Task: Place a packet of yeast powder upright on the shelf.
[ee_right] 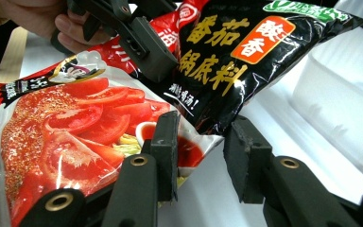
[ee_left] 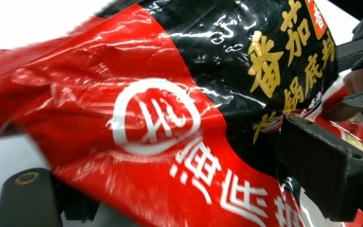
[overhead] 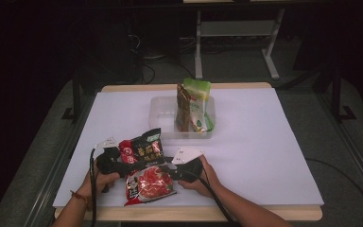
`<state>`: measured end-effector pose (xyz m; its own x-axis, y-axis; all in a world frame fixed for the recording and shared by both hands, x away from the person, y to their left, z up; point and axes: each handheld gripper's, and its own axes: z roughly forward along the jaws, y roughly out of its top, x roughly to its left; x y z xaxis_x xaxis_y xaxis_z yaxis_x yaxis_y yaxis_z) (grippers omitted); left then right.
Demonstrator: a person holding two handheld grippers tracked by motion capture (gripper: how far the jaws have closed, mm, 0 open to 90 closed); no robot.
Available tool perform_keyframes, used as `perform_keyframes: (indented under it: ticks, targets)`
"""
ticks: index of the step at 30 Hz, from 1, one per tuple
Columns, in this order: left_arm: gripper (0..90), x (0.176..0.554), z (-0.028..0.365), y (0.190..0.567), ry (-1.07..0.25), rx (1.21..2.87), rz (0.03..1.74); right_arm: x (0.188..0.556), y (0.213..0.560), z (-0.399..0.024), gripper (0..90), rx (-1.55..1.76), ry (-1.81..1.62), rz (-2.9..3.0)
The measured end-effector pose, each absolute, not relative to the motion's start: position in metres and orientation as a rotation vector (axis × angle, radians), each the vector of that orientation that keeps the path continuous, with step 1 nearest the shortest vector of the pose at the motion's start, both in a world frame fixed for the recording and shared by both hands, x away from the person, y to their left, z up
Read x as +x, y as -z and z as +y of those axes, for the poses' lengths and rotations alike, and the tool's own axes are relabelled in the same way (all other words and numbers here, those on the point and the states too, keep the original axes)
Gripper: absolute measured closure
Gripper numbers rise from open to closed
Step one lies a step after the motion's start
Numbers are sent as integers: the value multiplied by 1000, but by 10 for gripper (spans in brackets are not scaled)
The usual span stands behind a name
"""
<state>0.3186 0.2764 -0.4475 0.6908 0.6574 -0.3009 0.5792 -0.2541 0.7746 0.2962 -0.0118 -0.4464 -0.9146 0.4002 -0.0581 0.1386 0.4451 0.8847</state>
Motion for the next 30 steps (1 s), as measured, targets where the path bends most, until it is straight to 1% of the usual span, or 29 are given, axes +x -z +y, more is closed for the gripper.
perform_keyframes:
  ticks: [3,4,7,11,13,16,19,22,30]
  targets:
    - [166,314,276,442,-133,1936,916,293,444,-14,655,437,-1457,2426]
    - [193,312,276,440,-147,1936,895,293,443,-15,654,428,-1464,2426]
    - [228,305,276,432,-202,1944,839,294,440,-19,647,403,-1468,2440]
    - [369,298,285,421,-208,1884,764,294,435,-22,650,371,-1462,2447]
    - [428,294,288,417,-205,1870,736,292,431,-24,683,350,-1465,2432]
    - [490,286,289,410,-219,1841,676,290,426,-26,727,351,-1478,2413]
    - [587,278,283,404,-227,1812,612,289,420,-28,774,356,-1502,2373]
    - [630,272,274,399,-274,1826,578,288,417,-28,787,340,-1511,2362]
    - [634,273,268,395,-287,1825,615,287,414,-31,801,357,-1513,2342]
